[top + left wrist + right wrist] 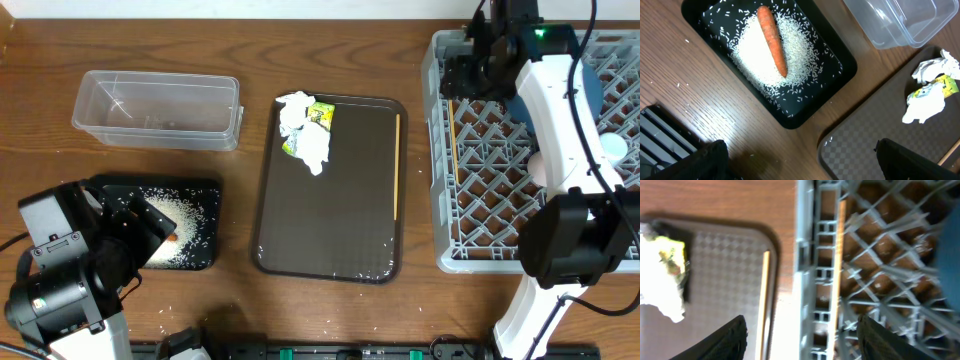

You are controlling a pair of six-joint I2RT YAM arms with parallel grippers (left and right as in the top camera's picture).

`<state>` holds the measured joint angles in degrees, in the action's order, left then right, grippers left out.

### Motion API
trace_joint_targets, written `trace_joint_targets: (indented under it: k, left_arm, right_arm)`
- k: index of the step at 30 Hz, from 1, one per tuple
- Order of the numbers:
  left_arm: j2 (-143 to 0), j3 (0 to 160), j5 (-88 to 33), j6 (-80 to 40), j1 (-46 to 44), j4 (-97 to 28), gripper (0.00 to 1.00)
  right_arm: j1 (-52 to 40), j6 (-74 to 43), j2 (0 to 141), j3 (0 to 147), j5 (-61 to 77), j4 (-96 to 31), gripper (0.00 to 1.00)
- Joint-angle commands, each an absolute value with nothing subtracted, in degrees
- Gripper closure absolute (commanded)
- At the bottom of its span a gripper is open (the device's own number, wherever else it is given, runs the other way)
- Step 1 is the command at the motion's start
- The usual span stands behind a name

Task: Sort waste into correct bins and load items into the dishwasher rack
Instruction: 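Carry the chopstick to the rack's left edge and drop it in, then return the right gripper to grasp the second chopstick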

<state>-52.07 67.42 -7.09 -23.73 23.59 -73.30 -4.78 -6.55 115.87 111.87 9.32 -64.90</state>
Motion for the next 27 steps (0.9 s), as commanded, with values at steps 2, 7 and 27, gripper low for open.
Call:
trace_joint_targets:
  k: [2, 7, 27]
  left_arm:
    - [-52.07, 67.4, -6.39, -23.16, 23.81, -73.49, 0.03]
    - [-52.07, 67.4, -6.39, -23.16, 23.81, -73.49, 0.03]
    - [-52.07, 67.4, -6.39, -23.16, 23.81, -73.49, 0.03]
  right_arm:
    - [-9.93, -9.08, 116.51, 111.66, 13.28, -65.52, 0.32]
    - [-16.95, -16.16, 116.53, 111.66, 5.67, -65.56, 0.28]
    - [-25.5, -28.88, 131.2, 111.61, -6.63, -66.02, 0.25]
